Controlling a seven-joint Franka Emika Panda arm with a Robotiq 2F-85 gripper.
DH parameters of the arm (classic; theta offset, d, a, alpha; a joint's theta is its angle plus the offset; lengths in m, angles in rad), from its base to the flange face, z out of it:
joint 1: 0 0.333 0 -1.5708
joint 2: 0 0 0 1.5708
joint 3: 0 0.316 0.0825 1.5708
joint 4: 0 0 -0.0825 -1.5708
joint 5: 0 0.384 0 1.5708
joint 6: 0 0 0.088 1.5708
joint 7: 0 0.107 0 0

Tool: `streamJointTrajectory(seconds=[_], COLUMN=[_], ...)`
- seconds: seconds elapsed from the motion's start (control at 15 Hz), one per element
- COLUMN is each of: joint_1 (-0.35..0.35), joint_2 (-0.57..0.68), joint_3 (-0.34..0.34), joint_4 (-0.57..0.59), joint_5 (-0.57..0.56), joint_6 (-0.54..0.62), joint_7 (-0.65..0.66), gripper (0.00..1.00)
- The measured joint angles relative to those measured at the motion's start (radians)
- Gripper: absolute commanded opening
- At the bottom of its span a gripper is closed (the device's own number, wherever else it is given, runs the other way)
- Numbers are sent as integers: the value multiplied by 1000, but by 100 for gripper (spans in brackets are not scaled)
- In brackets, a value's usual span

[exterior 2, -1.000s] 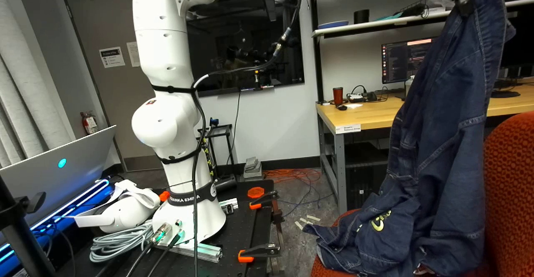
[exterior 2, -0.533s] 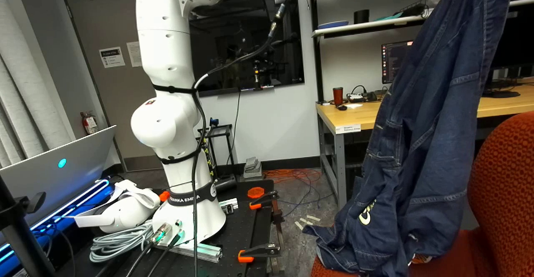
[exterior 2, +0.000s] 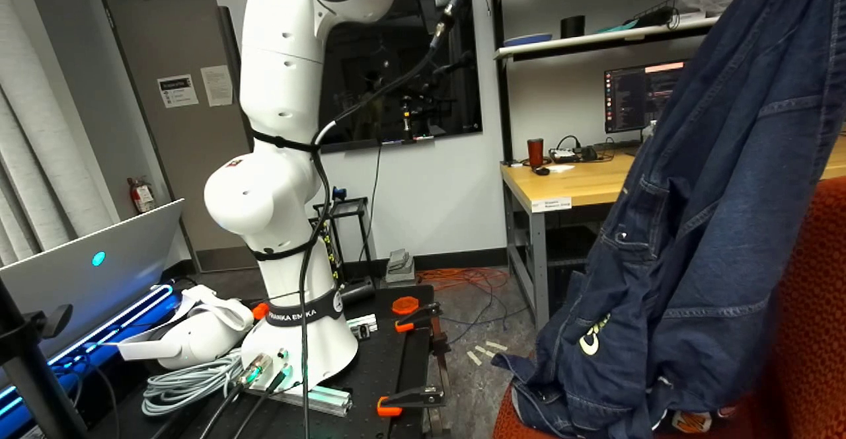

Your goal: Hang the jean jacket on the backrest of the chair

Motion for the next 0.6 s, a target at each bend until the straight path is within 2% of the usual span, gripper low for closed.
streamJointTrajectory(seconds=[0.6], joint_1=[-34], joint_2=[307], joint_3=[-105], joint_4=[267], joint_5=[-31], joint_6=[0], joint_7=[321], gripper=[2])
